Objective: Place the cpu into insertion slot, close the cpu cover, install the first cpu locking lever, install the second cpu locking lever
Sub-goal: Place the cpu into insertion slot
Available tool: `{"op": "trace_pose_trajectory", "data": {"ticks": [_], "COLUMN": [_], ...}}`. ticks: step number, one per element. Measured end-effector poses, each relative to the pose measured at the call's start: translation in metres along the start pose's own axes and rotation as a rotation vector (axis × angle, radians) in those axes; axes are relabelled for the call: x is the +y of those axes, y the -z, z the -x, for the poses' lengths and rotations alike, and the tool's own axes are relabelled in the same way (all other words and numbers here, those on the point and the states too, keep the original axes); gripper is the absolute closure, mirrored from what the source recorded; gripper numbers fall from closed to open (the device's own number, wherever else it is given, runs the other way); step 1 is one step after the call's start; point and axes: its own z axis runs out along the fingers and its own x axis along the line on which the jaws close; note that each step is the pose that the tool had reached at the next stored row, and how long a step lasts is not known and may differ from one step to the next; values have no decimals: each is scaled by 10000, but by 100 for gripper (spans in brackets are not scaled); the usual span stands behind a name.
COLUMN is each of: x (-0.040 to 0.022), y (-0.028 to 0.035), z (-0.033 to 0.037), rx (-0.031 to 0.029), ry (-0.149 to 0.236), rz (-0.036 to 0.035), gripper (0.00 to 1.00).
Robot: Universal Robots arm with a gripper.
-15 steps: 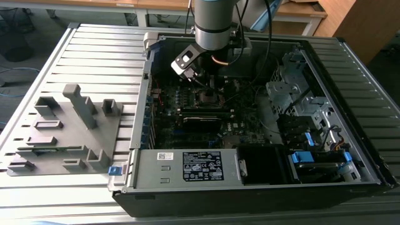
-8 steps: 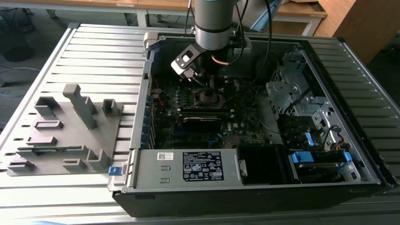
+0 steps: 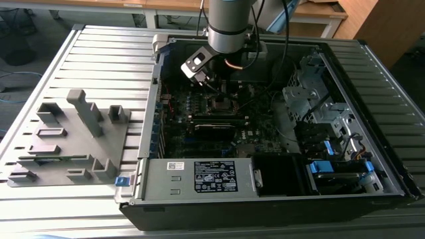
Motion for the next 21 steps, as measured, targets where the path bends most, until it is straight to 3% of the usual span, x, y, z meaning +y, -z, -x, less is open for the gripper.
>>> {"op": "trace_pose_trajectory", "data": {"ticks": [14,21], "x": [35,53], "y": [-76,-84], "z": [-31,-41], "rx": [-10,-15], "ry": [0,-1], "rz": [1,0], "gripper": [89,89]}}
